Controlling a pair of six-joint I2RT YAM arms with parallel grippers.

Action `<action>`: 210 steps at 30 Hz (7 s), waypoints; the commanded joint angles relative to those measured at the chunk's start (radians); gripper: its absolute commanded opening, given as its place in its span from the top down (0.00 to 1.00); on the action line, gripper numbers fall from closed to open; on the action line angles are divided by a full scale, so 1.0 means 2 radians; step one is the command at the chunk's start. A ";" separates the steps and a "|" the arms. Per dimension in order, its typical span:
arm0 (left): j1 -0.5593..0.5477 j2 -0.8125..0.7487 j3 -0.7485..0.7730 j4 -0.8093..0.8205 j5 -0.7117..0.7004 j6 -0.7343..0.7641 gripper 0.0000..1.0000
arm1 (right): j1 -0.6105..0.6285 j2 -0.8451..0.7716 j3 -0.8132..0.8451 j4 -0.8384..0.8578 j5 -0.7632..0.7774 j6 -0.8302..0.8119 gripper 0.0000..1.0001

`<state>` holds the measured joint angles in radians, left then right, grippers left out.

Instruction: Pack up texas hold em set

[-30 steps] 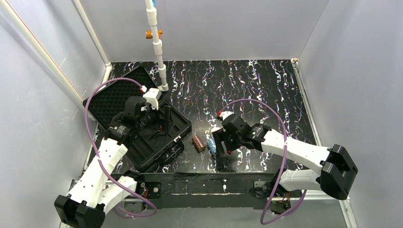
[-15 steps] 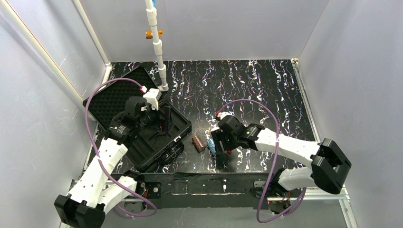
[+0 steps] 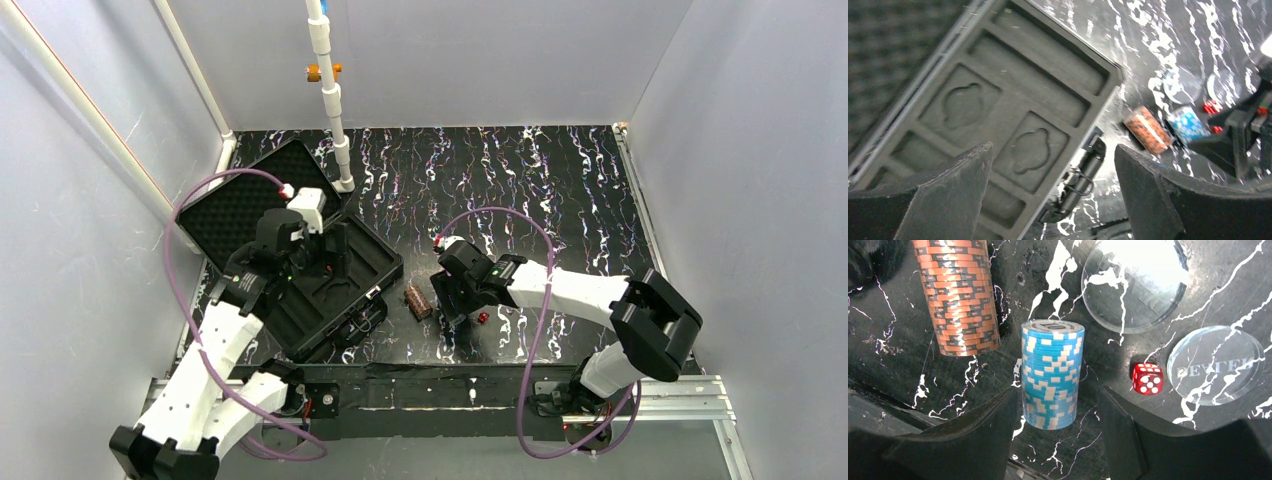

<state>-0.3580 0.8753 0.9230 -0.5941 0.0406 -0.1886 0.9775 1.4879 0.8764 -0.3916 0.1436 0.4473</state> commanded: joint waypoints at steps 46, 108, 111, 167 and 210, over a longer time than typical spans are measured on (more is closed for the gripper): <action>-0.001 -0.107 0.005 -0.010 -0.152 -0.017 0.07 | 0.015 -0.001 0.120 -0.047 0.009 -0.029 0.99; -0.001 -0.174 -0.006 -0.009 -0.241 -0.024 0.07 | 0.015 0.420 0.700 -0.095 0.015 -0.194 0.99; -0.001 -0.172 -0.005 -0.009 -0.241 -0.024 0.07 | 0.015 0.429 0.705 -0.087 0.025 -0.195 0.99; -0.001 -0.160 -0.005 -0.009 -0.241 -0.019 0.06 | 0.007 0.365 0.618 -0.005 0.041 -0.171 0.50; 0.000 -0.150 -0.005 -0.007 -0.239 -0.015 0.06 | 0.003 0.439 0.616 0.014 0.022 -0.152 0.79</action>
<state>-0.3584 0.5655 0.9226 -0.6106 -0.4271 -0.2276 0.9894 2.3730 2.0666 -0.4152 0.1806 0.1501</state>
